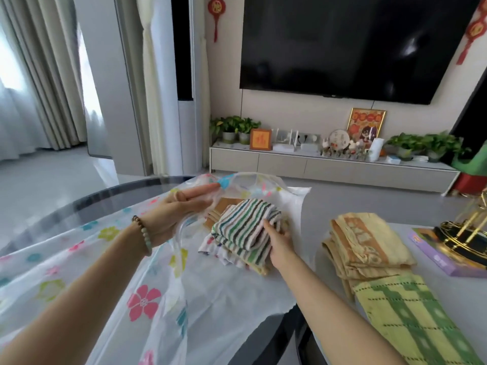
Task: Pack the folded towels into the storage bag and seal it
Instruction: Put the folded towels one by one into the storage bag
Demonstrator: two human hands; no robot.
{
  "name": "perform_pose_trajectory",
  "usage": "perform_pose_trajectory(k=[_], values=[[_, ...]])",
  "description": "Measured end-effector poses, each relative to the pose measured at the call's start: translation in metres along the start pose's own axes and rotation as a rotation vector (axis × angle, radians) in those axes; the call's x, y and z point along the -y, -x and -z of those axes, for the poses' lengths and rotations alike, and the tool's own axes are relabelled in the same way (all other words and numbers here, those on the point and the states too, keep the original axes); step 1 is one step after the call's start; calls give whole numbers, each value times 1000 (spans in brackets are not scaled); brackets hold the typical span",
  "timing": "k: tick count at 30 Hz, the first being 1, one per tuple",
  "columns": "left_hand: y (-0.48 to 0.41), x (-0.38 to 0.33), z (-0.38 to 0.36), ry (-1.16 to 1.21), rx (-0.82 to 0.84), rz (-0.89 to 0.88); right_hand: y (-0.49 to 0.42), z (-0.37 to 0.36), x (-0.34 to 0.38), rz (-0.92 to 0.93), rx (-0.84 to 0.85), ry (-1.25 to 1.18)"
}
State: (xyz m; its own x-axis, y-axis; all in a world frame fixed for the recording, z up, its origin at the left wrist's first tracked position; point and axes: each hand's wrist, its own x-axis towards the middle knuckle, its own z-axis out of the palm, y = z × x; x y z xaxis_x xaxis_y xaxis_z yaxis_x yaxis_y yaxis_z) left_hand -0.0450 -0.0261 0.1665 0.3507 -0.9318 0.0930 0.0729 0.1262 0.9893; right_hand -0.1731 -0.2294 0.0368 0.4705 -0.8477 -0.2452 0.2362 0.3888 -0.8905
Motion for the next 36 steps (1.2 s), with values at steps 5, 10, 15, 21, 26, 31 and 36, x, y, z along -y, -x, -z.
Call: perform_pose_trajectory(k=[5, 10, 15, 21, 26, 31, 36], values=[[-9, 33, -21, -15, 58, 59, 9, 23, -4, 4, 38, 167], [-19, 67, -43, -6, 79, 118, 42, 74, 33, -64, 182, 261], [-21, 92, -62, -152, 63, 109, 79, 141, 80, 26, 176, 426], [-16, 122, -90, -278, 2, 90, 105, 244, 110, 85, -171, 936], [-14, 131, -102, -328, -58, 93, 113, 304, 107, -137, -271, 1059], [-16, 134, -103, -314, -102, 101, 111, 314, 101, -188, -270, 1014], [-17, 135, -106, -316, -140, 84, 100, 329, 99, -221, -304, 1034]])
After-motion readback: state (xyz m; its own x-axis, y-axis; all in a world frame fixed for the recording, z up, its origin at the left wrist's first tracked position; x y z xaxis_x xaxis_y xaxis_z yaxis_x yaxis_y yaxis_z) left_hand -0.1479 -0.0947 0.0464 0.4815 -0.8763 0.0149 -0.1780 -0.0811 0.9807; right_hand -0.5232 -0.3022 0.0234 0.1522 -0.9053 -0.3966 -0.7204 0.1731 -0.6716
